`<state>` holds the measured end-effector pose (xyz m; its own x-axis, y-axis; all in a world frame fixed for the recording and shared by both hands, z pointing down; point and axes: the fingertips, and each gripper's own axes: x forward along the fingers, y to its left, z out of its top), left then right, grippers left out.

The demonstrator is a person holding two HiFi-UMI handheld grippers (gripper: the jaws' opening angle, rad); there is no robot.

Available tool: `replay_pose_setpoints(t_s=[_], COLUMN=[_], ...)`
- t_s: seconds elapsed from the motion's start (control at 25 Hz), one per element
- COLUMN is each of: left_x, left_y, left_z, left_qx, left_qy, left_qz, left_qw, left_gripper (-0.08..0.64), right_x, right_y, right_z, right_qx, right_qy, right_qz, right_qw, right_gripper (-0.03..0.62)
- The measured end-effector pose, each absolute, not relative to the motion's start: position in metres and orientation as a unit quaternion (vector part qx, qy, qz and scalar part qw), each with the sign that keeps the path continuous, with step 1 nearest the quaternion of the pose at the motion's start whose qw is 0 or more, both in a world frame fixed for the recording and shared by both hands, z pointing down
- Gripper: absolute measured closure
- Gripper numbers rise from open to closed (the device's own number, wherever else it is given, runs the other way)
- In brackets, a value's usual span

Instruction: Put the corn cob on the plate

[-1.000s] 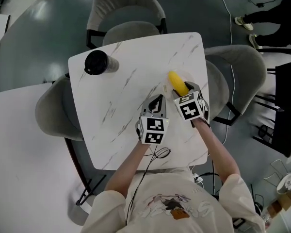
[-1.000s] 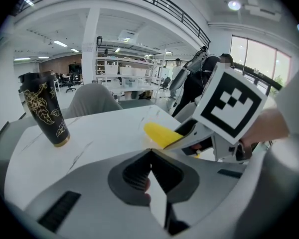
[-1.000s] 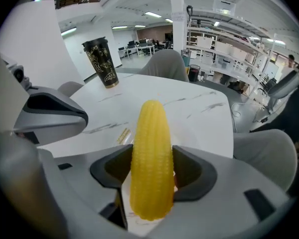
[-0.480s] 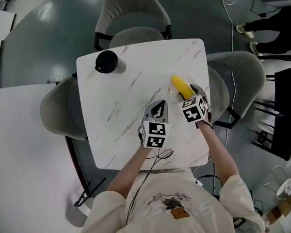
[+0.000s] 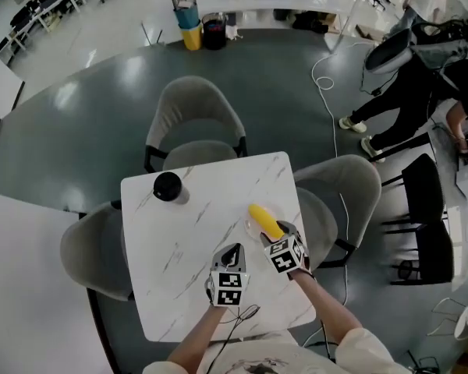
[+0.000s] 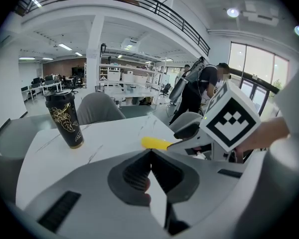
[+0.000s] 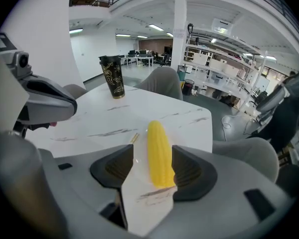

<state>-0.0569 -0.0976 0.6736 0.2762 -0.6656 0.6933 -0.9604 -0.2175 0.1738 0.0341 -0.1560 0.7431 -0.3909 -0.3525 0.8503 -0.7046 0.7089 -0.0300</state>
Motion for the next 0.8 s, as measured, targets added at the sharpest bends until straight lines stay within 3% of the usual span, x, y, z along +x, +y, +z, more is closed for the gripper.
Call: replay_pose_setpoints(t_s=[0.8], left_x=[-0.05], left_y=[-0.036], left_z=[0.576], left_qx=[0.781], left_qy=[-0.538], left_qz=[0.209], left_qw=[0.237], left_gripper=[0.554], right_x=[0.036], right_y=[-0.06], right_z=[0.622], right_qx=[0.392], right_qy=[-0.835], right_qz=[0.235], right_qw=[0.307], right_gripper=[0.348])
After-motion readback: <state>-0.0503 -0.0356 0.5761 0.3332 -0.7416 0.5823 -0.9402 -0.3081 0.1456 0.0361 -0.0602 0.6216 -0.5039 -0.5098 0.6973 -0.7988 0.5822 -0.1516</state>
